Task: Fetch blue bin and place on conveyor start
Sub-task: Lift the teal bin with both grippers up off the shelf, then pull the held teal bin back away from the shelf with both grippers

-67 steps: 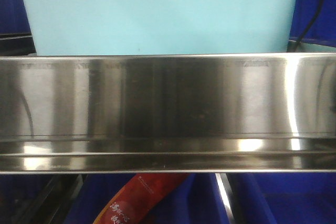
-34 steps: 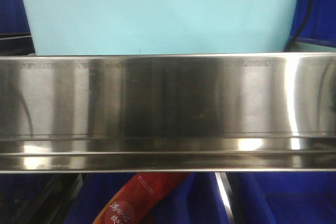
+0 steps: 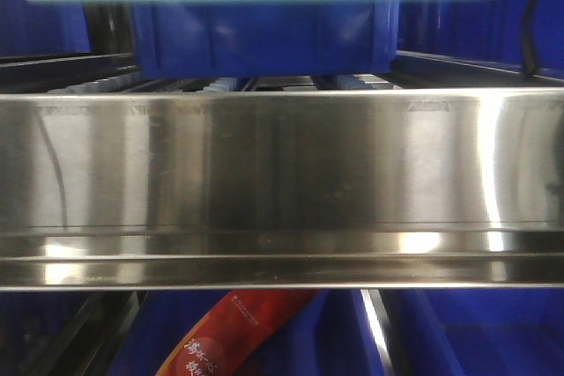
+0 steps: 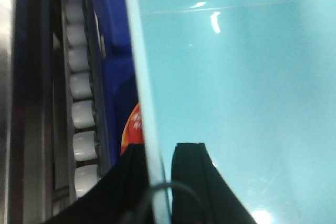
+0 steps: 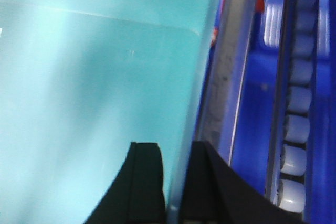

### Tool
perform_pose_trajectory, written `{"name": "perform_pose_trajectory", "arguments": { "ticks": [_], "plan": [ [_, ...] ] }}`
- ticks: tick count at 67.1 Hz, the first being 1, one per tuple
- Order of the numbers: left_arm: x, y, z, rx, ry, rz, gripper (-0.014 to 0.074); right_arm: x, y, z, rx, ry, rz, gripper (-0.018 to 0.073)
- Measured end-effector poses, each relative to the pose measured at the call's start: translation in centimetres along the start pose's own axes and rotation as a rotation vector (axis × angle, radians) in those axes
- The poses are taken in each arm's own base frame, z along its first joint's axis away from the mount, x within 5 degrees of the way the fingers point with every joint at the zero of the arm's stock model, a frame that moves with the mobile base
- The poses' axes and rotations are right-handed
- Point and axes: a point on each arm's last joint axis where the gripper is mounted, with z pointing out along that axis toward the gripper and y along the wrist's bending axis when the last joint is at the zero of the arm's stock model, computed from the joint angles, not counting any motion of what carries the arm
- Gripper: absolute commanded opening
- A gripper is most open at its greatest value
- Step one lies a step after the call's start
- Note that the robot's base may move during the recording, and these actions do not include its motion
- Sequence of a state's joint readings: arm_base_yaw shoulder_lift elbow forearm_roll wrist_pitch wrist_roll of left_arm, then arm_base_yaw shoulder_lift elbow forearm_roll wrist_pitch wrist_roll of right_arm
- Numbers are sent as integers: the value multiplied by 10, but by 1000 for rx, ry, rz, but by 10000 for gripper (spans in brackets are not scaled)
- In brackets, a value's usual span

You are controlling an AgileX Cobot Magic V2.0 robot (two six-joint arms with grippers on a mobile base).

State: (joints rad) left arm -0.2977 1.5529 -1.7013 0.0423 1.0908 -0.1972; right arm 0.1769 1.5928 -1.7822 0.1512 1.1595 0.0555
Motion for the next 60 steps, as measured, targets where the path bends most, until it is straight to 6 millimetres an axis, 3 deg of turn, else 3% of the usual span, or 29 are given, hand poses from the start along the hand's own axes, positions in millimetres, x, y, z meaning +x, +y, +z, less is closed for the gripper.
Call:
{"name": "perform_pose_trajectory", "arguments": {
  "ticks": [13,23,60],
  "plan": [
    [0,-1,-41,50,-106,-22,-111,4,6,-38,-19,-85,-9,-152],
    [-1,-2,-62,82,-192,-31,-111,5,8,-54,-24,-133,-12,-152],
    [-2,-1,-62,78,-206,-28,-111,3,9,-57,-29,-165,-10,-152]
  ]
}}
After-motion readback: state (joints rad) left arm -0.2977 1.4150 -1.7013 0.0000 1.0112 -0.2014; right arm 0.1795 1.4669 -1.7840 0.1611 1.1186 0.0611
